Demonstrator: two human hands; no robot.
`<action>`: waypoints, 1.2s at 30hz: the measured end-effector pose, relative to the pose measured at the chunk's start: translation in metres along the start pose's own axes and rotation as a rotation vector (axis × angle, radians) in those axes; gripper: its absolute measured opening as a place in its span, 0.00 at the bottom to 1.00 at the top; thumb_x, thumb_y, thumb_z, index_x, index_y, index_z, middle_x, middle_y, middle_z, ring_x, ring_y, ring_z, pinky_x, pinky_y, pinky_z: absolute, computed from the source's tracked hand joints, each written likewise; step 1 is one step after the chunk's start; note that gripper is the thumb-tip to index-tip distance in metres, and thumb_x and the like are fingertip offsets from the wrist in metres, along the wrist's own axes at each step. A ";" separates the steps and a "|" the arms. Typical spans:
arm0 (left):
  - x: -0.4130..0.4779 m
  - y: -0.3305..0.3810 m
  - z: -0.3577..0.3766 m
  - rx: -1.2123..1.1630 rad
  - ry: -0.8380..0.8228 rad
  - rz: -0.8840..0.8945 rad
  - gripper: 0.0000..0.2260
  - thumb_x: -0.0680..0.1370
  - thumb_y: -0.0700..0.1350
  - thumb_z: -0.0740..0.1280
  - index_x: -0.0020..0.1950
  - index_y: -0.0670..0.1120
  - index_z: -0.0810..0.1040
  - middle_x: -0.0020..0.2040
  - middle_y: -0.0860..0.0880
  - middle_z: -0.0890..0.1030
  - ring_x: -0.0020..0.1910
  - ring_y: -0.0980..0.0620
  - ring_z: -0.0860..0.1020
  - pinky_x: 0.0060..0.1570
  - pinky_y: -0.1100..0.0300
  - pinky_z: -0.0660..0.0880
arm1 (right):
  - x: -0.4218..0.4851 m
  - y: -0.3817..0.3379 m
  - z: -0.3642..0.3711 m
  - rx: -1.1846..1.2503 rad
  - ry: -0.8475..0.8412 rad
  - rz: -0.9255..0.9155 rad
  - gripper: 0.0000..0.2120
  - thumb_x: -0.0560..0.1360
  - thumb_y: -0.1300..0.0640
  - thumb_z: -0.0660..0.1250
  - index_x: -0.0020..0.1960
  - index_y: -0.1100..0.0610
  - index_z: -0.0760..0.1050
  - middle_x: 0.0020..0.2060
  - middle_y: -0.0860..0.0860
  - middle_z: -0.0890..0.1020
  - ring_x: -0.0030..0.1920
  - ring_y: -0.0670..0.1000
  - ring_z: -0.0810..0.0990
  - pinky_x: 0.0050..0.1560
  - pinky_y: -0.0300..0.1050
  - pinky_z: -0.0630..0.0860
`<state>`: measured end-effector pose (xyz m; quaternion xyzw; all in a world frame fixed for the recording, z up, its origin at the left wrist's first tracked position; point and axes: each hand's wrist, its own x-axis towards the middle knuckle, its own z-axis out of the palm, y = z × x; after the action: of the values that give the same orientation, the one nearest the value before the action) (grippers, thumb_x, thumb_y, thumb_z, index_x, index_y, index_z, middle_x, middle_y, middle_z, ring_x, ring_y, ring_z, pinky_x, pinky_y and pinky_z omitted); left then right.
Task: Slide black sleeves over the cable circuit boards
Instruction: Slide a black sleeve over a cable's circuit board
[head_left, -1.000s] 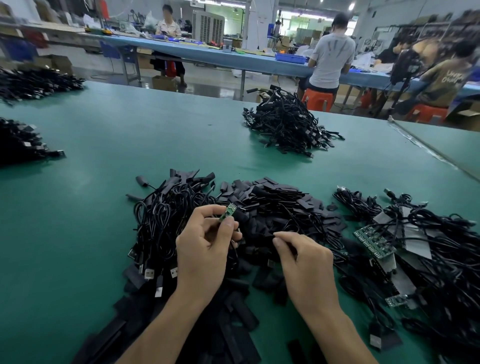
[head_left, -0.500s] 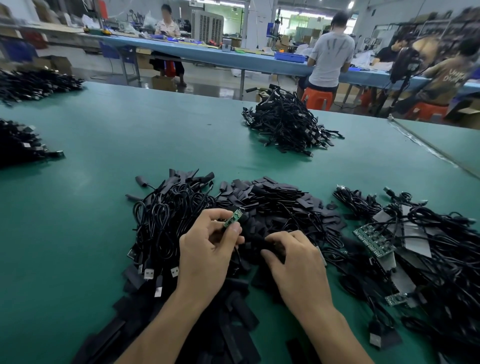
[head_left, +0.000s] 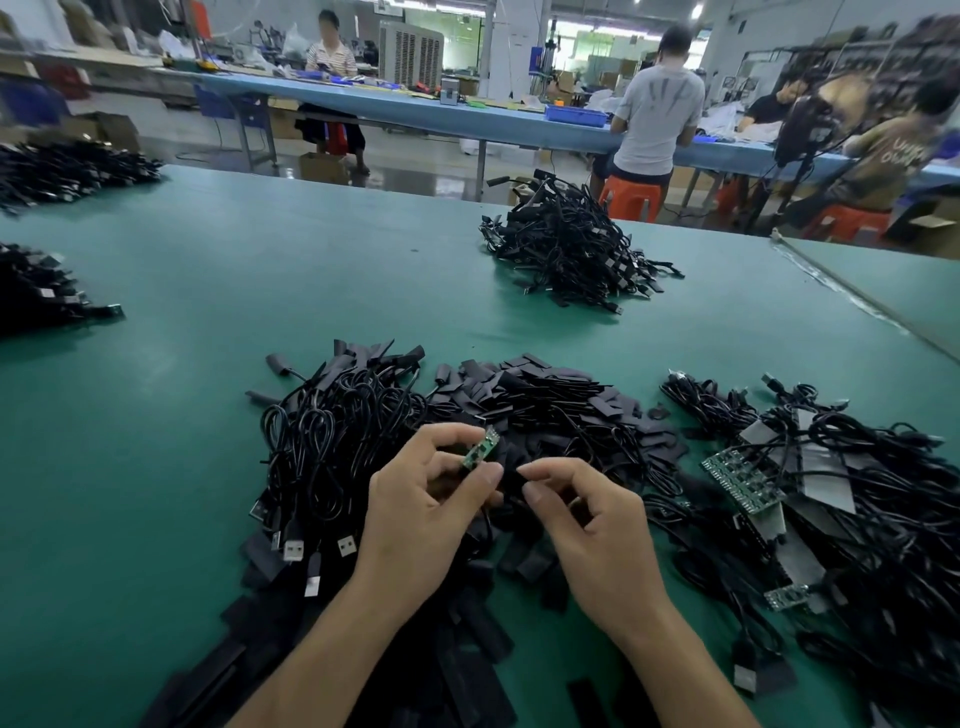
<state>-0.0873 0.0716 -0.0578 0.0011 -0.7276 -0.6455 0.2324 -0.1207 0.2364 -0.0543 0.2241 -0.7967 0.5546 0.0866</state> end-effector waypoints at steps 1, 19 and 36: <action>-0.001 0.001 0.001 -0.021 -0.020 -0.008 0.11 0.73 0.51 0.73 0.52 0.62 0.78 0.40 0.50 0.86 0.38 0.50 0.86 0.40 0.51 0.83 | 0.000 0.000 0.001 0.020 -0.010 -0.001 0.09 0.77 0.61 0.70 0.51 0.47 0.82 0.40 0.42 0.84 0.41 0.45 0.82 0.39 0.32 0.73; 0.002 -0.002 0.002 -0.131 -0.052 -0.142 0.06 0.78 0.36 0.71 0.52 0.46 0.80 0.41 0.46 0.87 0.38 0.47 0.86 0.38 0.59 0.82 | 0.004 0.000 -0.006 -0.042 0.097 -0.095 0.12 0.68 0.53 0.76 0.52 0.50 0.85 0.43 0.42 0.85 0.46 0.41 0.83 0.47 0.29 0.74; 0.005 0.002 -0.008 -0.160 -0.157 -0.189 0.06 0.77 0.34 0.70 0.48 0.44 0.85 0.38 0.42 0.85 0.32 0.48 0.83 0.36 0.62 0.79 | 0.007 0.010 -0.015 0.050 0.006 -0.018 0.09 0.68 0.55 0.75 0.49 0.51 0.85 0.42 0.41 0.85 0.45 0.42 0.83 0.46 0.30 0.74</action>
<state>-0.0881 0.0629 -0.0535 0.0005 -0.6864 -0.7185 0.1124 -0.1328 0.2511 -0.0551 0.2318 -0.7804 0.5740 0.0882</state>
